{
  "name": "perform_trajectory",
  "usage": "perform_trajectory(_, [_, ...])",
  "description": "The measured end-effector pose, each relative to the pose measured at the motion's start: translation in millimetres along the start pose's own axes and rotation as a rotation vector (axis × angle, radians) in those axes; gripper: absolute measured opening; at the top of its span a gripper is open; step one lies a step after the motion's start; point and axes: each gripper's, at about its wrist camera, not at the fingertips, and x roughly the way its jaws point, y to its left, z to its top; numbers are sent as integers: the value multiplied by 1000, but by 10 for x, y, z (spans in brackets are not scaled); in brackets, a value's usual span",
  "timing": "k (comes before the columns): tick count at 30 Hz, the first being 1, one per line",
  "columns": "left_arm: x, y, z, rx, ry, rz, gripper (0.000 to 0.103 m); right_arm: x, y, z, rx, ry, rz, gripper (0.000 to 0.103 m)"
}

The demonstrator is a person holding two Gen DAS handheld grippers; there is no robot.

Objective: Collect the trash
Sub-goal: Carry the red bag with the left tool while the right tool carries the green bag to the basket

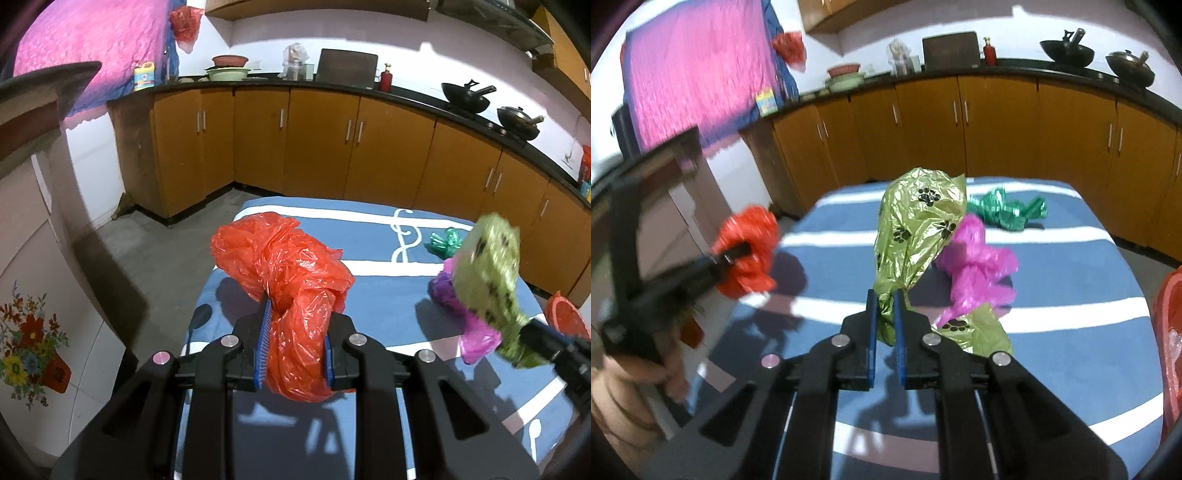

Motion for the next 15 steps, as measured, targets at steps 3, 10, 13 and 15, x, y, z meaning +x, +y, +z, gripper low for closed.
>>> perform_trajectory(3, [-24, -77, 16, 10, -9, -14, 23, -154, -76, 82, 15, -44, -12, 10])
perform_trajectory(10, [-100, -333, 55, 43, -32, -52, 23, -383, -408, 135, 66, -94, -96, 10])
perform_trajectory(13, [-138, -456, 66, 58, -41, -70, 23, -479, -546, 134, 80, -112, -138, 10])
perform_trajectory(15, [-165, -533, 73, 67, -46, -84, 23, -538, -633, 135, 91, -122, -162, 10])
